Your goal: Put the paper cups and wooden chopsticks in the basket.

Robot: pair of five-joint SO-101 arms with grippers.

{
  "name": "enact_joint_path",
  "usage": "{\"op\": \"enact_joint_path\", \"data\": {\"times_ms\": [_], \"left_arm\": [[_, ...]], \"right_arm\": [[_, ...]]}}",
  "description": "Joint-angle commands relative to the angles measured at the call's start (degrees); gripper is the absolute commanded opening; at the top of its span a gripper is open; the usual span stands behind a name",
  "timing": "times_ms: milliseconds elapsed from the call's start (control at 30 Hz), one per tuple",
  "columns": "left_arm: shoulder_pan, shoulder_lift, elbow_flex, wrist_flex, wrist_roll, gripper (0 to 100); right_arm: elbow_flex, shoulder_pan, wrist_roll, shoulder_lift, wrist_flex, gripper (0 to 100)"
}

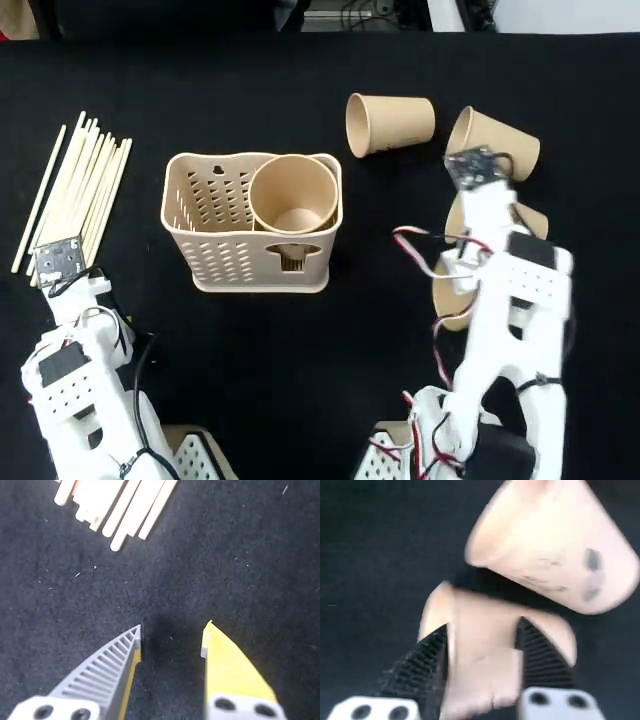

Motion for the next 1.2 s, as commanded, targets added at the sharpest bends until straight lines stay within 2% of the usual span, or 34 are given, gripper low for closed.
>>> {"op": "enact_joint_path", "data": {"times_ms": [0, 200, 467, 633, 767, 933, 1167], "left_arm": [[0.40, -0.70, -0.31, -0.79, -0.35, 20], [2.24, -0.70, -0.22, -0.79, -0.35, 20], [2.68, -0.70, -0.22, -0.79, -0.35, 20], [2.68, -0.70, -0.22, -0.79, -0.35, 20], [2.68, -0.70, -0.22, -0.70, -0.35, 20], [2.68, -0.70, -0.22, -0.70, -0.35, 20], [2.59, -0.70, -0.13, -0.70, -0.35, 20]], "right_arm": [[0.04, 4.84, 3.08, -1.80, -4.22, 3.7], [1.10, 7.03, 3.96, -13.93, -2.81, 1.2], [1.10, 6.42, 2.90, -35.12, 4.66, 1.2], [0.92, 4.57, -2.46, -46.73, 10.55, 1.1], [-4.26, 1.14, -14.86, -50.59, 14.42, 1.1], [-15.78, -8.62, -32.44, -46.20, 18.11, 1.1], [-35.12, -30.77, -43.60, -35.03, 20.48, 1.1]]}}
